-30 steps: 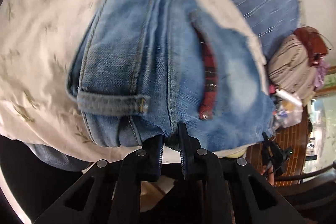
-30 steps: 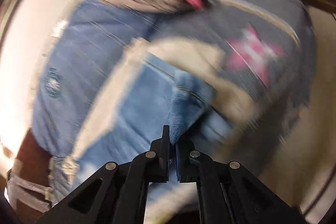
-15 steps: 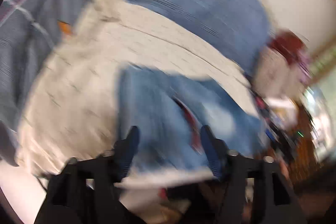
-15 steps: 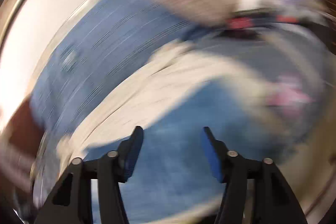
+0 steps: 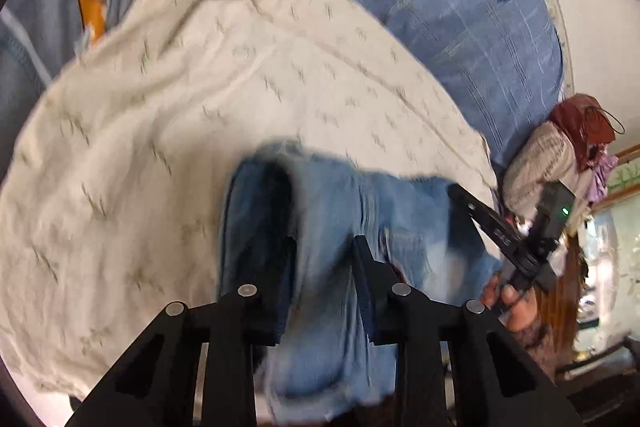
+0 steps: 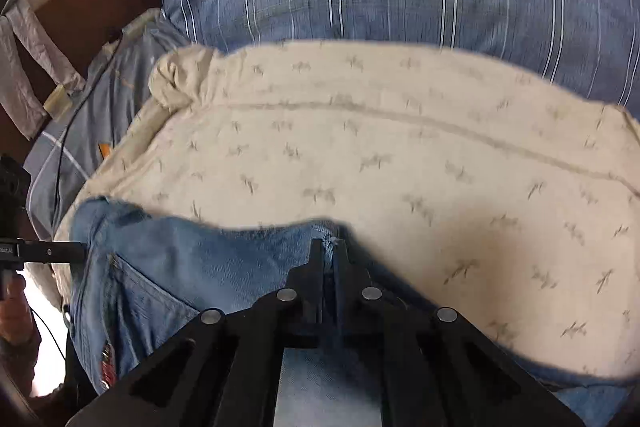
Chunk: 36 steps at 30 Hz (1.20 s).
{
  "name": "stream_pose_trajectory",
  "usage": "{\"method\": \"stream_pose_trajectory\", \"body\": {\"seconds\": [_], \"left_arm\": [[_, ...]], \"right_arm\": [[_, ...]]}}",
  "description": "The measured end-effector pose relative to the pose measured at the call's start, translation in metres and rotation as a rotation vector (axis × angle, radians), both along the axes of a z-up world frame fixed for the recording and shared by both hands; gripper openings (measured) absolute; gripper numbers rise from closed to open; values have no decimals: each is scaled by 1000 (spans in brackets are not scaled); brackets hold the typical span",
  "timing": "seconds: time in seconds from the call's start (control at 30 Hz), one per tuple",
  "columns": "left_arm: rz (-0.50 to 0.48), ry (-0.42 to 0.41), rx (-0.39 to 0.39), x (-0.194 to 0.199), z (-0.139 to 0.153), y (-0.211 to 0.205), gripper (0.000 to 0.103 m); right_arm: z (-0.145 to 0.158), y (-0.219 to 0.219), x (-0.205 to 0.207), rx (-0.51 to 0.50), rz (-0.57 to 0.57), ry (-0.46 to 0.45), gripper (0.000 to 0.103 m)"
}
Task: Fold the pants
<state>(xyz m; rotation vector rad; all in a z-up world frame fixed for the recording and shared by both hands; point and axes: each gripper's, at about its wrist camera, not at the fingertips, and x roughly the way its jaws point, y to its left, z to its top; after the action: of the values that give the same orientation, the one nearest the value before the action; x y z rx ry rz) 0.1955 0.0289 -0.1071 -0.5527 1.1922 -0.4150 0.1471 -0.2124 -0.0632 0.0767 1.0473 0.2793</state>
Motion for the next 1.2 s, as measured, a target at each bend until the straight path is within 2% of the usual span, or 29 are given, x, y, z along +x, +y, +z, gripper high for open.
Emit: {"method": "stream_pose_trajectory", "body": {"seconds": [0.07, 0.1, 0.17, 0.27, 0.33, 0.37, 0.43, 0.5, 0.53, 0.6, 0.7, 0.73, 0.77, 0.8, 0.83, 0.87, 0.97, 1.03, 1.07, 1.1, 1.2], "left_arm": [[7, 50, 63, 10, -16, -8, 27], [5, 80, 73, 11, -25, -9, 27], [12, 88, 72, 9, -29, -9, 27], [15, 38, 51, 1, -12, 0, 27], [18, 7, 49, -8, -1, 10, 29], [16, -8, 48, -14, 4, 16, 32], [11, -26, 24, -30, 15, 24, 48], [4, -33, 5, -39, 20, 26, 53], [-4, -32, 0, -43, 20, 28, 53], [-23, -10, 1, -47, 18, 26, 54], [-34, 27, 58, -44, 10, 11, 56], [-27, 39, 81, -42, 9, 6, 52], [-20, 40, 95, -40, 9, 2, 48], [-13, 34, 101, -40, 13, 1, 41], [-6, 25, 102, -39, 18, 1, 40], [6, 17, 103, -37, 19, 1, 40], [30, 27, 180, -28, 13, -5, 34], [39, 72, 218, -23, -1, -11, 34], [49, 88, 210, -22, -5, -10, 34], [54, 90, 201, -23, -2, -9, 33], [47, 63, 187, -33, 16, -2, 33]], "right_arm": [[-10, -1, 2, -28, -31, 9, 2], [-25, 0, 7, -57, -43, 37, 2], [-31, -1, 3, -45, -69, 28, 6], [-9, -31, -19, 144, -185, -27, 24], [10, -72, -49, 238, -293, -87, 28], [21, -107, -68, 254, -378, -122, 31], [37, -160, -100, 215, -520, -176, 38], [48, -214, -136, 117, -672, -208, 55], [50, -245, -156, 78, -757, -196, 58], [46, -288, -183, 66, -868, -157, 59], [29, -325, -203, 123, -930, -98, 61], [19, -329, -205, 159, -915, -85, 61], [14, -328, -204, 182, -872, -86, 41], [15, -320, -198, 152, -824, -92, 15], [19, -315, -193, 103, -791, -95, 15], [23, -312, -191, 83, -779, -120, 1], [31, -317, -188, 90, -832, -194, 2], [5, -331, -176, 74, -863, -91, 2], [-7, -329, -165, 52, -870, -37, 5], [-5, -329, -168, 49, -880, -59, 6], [18, -331, -196, 128, -942, -152, 12]]}}
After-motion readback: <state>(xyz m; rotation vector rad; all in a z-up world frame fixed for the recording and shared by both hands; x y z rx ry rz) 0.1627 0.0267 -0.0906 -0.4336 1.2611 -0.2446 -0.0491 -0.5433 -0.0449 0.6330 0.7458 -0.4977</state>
